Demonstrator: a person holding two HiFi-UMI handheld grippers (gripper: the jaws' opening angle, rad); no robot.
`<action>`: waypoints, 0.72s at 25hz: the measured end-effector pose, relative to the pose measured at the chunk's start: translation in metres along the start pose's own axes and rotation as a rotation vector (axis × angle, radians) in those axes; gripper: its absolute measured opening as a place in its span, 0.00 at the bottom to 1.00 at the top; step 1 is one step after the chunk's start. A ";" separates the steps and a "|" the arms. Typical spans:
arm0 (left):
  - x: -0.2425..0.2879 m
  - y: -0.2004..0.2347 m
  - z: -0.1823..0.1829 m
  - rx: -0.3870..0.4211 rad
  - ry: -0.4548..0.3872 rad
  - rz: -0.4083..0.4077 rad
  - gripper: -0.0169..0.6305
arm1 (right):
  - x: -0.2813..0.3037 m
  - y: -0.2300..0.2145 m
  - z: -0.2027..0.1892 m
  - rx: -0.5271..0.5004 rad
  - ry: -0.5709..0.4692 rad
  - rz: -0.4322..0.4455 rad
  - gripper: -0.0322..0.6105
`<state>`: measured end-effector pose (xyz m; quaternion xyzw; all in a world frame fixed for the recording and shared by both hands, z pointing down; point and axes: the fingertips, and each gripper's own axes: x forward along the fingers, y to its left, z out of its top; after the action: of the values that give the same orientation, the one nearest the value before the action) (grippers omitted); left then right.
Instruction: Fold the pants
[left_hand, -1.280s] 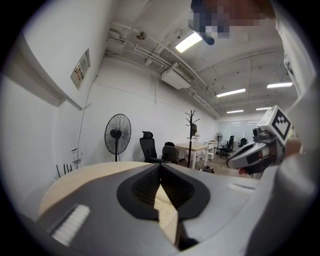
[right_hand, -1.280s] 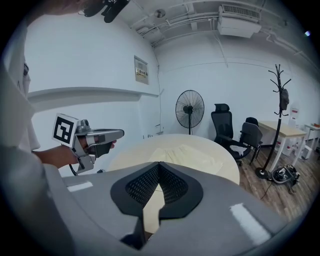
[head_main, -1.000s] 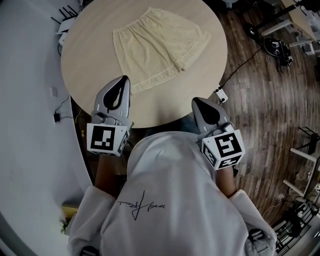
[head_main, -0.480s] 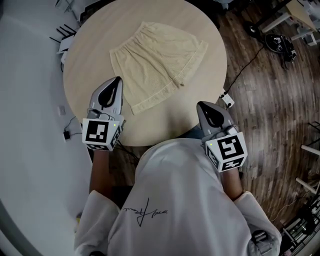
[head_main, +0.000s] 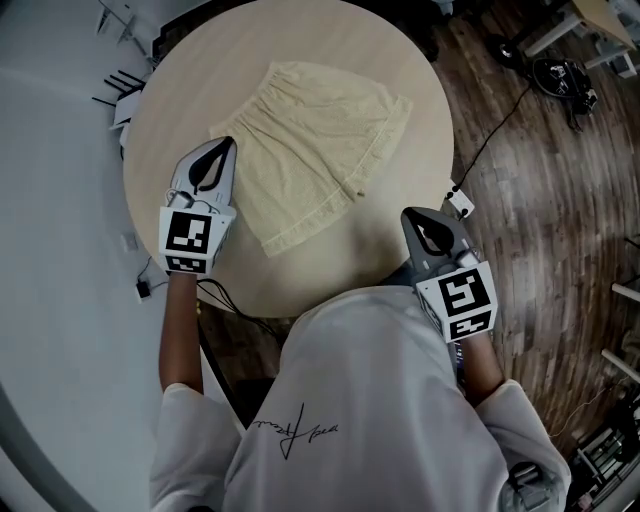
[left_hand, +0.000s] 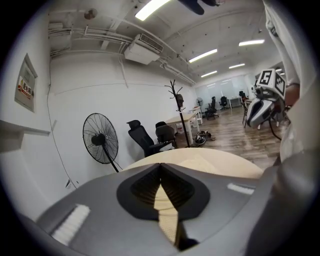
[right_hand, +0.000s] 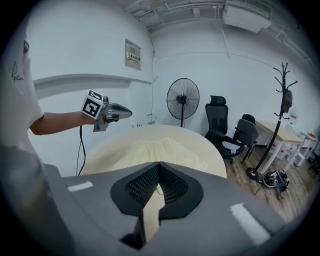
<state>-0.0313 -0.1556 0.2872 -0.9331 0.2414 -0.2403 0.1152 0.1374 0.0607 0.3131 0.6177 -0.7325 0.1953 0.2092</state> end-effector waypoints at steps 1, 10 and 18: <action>0.008 0.004 -0.001 0.006 0.009 -0.002 0.04 | 0.004 -0.006 0.000 0.008 0.003 -0.003 0.05; 0.068 0.035 -0.034 -0.023 0.100 0.003 0.04 | 0.045 -0.051 -0.004 0.067 0.032 -0.014 0.05; 0.113 0.053 -0.061 -0.068 0.178 0.005 0.04 | 0.083 -0.081 0.002 0.173 0.042 0.032 0.05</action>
<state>0.0035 -0.2643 0.3662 -0.9107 0.2613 -0.3137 0.0623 0.2048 -0.0219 0.3591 0.6174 -0.7182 0.2740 0.1670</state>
